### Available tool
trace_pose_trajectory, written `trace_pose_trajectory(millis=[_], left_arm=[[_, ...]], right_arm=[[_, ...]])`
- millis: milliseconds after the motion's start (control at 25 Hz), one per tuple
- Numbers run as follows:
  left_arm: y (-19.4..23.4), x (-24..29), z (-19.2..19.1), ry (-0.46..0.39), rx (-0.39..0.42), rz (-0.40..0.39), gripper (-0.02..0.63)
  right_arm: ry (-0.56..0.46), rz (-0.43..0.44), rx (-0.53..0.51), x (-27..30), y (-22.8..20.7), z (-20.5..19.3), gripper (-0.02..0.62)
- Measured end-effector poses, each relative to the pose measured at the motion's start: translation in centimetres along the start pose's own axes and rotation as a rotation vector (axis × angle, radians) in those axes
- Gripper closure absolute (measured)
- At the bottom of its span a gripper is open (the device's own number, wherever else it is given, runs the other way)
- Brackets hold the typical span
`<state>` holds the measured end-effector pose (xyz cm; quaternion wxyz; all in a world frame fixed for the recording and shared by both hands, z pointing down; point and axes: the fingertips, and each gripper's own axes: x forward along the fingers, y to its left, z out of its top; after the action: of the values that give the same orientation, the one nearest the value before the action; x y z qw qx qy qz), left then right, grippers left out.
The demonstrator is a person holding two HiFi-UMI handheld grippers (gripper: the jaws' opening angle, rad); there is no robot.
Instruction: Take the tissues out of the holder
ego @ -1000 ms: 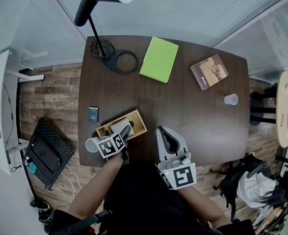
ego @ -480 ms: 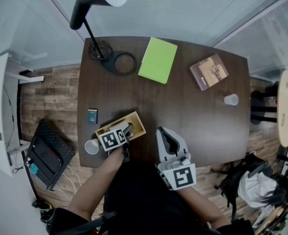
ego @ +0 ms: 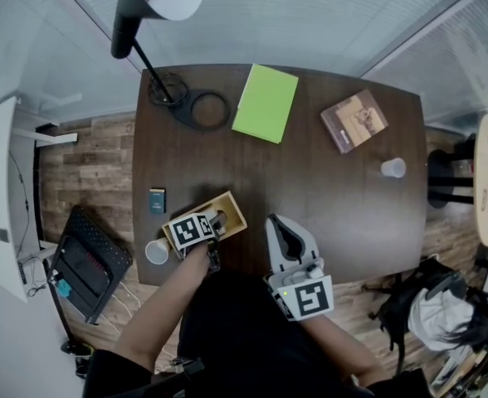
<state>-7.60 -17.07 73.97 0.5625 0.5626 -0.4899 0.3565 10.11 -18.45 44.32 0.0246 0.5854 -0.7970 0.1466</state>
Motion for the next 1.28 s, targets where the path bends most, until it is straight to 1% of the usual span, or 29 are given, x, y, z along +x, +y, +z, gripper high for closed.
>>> trace_pose_trajectory(millis=[200,360,520,960,1160,1280], left_arm=[[0.1,0.3,-0.2,0.039,0.001,0.0,0.018],[0.1,0.3,0.0,0.046,-0.004,0.004,0.018],[0.0,0.6,0.1,0.056,0.009,0.011,0.018],[1.1,2.2,0.2,0.091,0.042,0.063,0.018],[1.4,3.0,-0.1,0.116,0.025,0.073,0.018],[1.2,3.3,-0.3,0.122,0.034,0.08,0.018]], right_arm=[[-0.005,-0.007,0.02,-0.1,-0.7,-0.1,0.584],[-0.005,-0.007,0.035,0.0,-1.1,-0.1,0.584],[-0.011,-0.009,0.041,0.1,-1.5,-0.1,0.584],[0.005,-0.03,0.062,-0.5,-2.7,-0.9,0.584],[0.009,-0.034,0.068,-0.5,-3.3,-0.9,0.584],[0.015,-0.038,0.068,-0.4,-3.7,-1.1,0.584]])
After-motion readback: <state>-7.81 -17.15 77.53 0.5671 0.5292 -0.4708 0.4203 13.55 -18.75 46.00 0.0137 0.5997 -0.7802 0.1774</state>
